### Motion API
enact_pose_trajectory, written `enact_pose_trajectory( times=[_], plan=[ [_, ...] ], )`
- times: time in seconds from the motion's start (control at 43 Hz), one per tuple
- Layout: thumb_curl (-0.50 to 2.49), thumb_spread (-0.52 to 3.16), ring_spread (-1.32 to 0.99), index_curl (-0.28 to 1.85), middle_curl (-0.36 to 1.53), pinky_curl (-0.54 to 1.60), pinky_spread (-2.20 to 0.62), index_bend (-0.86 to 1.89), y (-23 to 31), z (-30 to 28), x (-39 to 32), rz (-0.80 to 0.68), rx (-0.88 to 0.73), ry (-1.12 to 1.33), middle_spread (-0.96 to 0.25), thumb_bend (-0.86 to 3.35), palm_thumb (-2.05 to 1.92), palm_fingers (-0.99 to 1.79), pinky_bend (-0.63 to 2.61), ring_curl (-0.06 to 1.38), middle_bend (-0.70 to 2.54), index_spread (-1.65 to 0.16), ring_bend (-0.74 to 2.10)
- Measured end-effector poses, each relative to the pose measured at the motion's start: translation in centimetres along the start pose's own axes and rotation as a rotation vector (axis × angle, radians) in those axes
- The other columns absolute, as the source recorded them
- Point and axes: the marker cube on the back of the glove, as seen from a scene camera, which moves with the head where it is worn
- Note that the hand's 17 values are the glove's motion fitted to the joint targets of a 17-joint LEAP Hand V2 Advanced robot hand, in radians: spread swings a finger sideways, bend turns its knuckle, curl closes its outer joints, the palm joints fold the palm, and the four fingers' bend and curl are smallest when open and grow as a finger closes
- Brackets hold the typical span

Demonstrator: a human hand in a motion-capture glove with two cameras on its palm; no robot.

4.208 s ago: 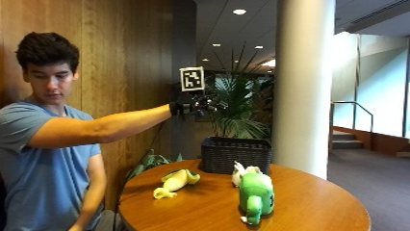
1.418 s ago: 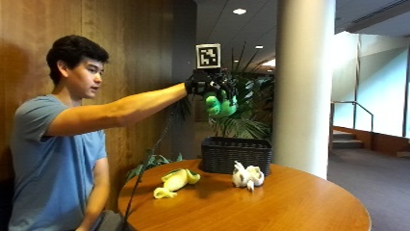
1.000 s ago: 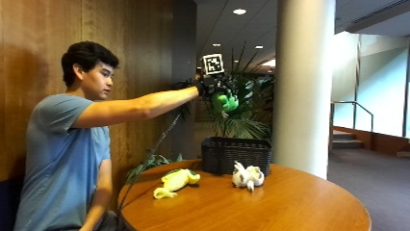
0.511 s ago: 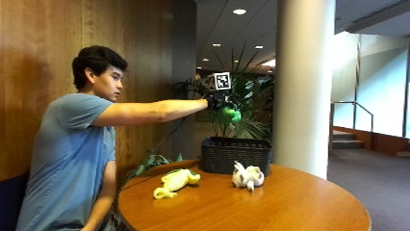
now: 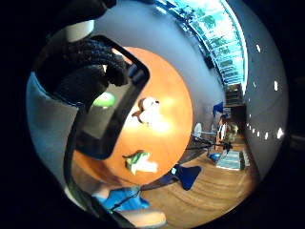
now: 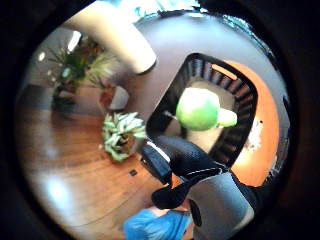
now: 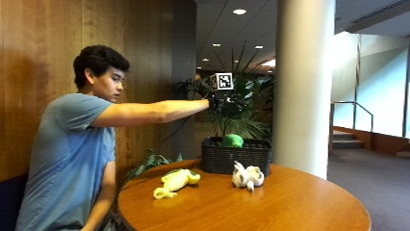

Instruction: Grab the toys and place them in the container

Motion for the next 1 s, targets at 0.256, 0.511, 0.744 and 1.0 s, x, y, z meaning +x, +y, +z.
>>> enact_pose_trajectory(
  times=[0.256,0.511,0.744,1.0],
  plan=[
    [0.29,1.06,0.03,0.29,0.45,0.39,-0.03,0.11,2.2,-1.6,4.8,-0.001,-0.01,0.003,0.09,-0.05,-0.04,-0.12,1.38,0.36,0.18,-0.29,0.64],
    [0.27,1.04,0.05,0.26,0.41,0.38,0.0,0.11,2.5,-2.7,5.4,0.108,-0.038,0.122,0.07,-0.05,-0.04,-0.14,1.38,0.33,0.16,-0.29,0.56],
    [0.26,1.03,0.06,0.24,0.39,0.37,0.02,0.11,4.7,-1.2,11.3,0.182,-0.059,0.132,0.05,-0.04,-0.04,-0.13,1.36,0.32,0.16,-0.29,0.52],
    [0.26,1.03,0.05,0.22,0.38,0.35,0.02,0.1,4.3,2.4,14.5,0.305,-0.09,0.068,0.03,-0.04,-0.03,-0.08,1.31,0.33,0.19,-0.29,0.6]
  ],
)
